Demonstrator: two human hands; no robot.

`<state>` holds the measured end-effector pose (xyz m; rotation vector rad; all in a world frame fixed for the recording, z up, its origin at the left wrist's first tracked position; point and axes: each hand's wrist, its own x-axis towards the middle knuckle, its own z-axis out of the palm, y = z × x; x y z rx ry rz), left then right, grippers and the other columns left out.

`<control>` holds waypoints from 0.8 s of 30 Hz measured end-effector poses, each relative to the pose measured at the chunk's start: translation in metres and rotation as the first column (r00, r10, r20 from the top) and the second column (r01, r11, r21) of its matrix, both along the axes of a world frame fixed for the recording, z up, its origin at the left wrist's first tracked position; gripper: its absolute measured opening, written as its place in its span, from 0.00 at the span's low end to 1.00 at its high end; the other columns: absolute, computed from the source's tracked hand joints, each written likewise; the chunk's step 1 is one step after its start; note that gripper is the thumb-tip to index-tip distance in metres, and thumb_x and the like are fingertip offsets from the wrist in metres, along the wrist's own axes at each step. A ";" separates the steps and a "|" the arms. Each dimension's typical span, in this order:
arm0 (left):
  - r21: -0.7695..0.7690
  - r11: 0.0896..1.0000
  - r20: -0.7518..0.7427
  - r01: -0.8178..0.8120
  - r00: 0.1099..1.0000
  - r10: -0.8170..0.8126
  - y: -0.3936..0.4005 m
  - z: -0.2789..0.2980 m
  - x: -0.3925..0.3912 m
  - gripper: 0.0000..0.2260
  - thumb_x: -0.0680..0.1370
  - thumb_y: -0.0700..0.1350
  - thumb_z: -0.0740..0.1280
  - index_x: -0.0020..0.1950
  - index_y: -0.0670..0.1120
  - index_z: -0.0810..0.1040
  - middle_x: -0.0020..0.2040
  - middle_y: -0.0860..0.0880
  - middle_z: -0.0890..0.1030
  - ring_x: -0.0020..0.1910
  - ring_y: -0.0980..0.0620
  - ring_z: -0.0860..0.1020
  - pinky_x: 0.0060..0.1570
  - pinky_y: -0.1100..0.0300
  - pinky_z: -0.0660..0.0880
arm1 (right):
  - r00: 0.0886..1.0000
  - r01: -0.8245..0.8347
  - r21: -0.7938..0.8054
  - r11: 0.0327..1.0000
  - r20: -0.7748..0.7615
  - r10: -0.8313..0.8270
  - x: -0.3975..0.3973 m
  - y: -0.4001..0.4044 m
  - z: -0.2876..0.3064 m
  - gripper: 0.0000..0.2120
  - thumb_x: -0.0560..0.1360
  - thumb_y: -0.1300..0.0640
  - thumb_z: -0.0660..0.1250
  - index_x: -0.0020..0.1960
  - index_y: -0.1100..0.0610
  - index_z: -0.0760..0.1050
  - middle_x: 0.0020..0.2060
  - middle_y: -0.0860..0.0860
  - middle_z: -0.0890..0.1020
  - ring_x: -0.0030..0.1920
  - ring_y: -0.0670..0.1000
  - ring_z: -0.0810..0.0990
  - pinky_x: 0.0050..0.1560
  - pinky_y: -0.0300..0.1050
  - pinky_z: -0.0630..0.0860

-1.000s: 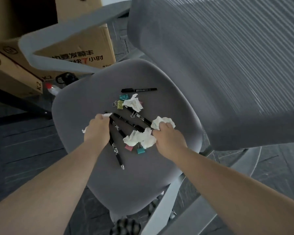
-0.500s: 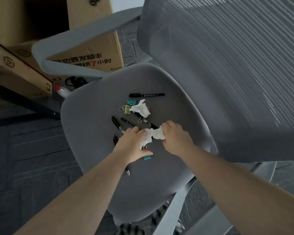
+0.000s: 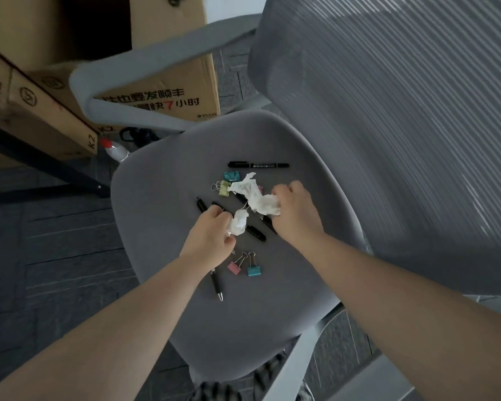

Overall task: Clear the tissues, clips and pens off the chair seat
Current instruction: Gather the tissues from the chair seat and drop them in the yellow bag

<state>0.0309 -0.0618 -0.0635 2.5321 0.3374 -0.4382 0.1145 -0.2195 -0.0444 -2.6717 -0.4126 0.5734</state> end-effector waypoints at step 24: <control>0.070 0.923 0.002 -0.378 0.925 0.379 0.044 0.015 -0.070 0.04 0.72 0.37 0.65 0.43 0.37 0.73 0.45 0.46 0.69 0.41 0.46 0.70 0.38 0.55 0.69 | 0.968 -0.248 -0.091 0.965 0.008 0.249 0.013 0.071 -0.007 0.15 0.72 0.69 0.59 0.58 0.61 0.69 0.55 0.60 0.73 0.57 0.62 0.71 0.41 0.48 0.64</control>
